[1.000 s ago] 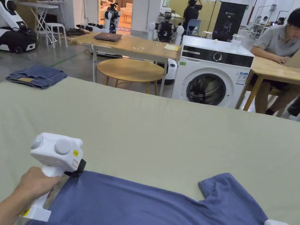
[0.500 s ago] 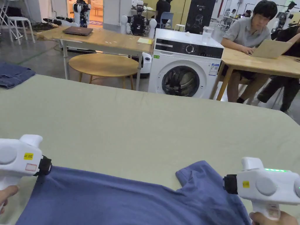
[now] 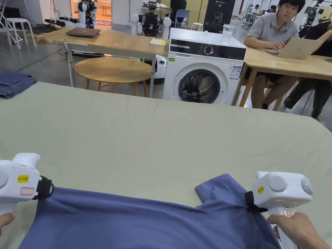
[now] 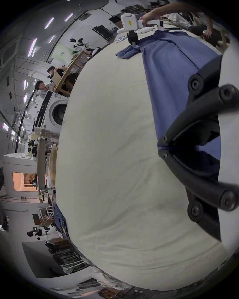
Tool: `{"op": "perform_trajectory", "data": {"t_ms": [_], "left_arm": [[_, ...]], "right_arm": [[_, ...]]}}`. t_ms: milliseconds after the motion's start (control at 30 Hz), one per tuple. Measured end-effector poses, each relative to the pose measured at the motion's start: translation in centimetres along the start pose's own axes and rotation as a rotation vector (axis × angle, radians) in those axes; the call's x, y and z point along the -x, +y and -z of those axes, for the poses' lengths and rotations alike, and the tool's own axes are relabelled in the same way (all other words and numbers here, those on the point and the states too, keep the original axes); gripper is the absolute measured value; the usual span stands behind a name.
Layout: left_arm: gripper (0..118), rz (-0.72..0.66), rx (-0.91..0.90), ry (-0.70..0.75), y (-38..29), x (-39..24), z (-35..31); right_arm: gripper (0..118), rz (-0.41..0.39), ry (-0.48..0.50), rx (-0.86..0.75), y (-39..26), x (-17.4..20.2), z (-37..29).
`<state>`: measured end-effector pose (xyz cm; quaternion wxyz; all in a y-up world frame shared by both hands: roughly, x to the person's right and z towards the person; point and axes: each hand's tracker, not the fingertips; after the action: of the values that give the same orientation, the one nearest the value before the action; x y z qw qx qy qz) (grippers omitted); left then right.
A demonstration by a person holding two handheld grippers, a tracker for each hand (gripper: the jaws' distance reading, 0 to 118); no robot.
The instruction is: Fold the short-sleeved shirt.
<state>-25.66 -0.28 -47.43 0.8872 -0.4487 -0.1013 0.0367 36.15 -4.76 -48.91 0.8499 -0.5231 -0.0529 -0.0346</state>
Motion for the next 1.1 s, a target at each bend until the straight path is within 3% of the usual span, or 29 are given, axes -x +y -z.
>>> {"op": "perform_trajectory", "data": {"t_ms": [100,200,667,833,1100], "left_arm": [[0,-0.007,-0.002,0.000,-0.2,0.0,0.0],[0,-0.011,-0.014,-0.003,-0.6,0.2,-0.7],[0,-0.032,-0.162,-0.045,-5.6,1.1,-10.5],[0,-0.041,-0.191,-0.059,-8.9,1.4,-13.6],[0,-0.064,-0.153,-0.080,-15.7,2.0,-15.5]], "right_arm": [[0,-0.011,0.009,-0.012,-0.3,0.1,-0.4],[0,0.043,0.026,-0.100,-1.1,-0.2,-3.0],[0,-0.044,0.029,-0.330,-10.8,1.5,-20.2],[0,-0.054,0.021,-0.355,-15.4,1.2,-23.3],[0,-0.056,0.007,-0.280,-22.0,-0.8,-23.1]]}}
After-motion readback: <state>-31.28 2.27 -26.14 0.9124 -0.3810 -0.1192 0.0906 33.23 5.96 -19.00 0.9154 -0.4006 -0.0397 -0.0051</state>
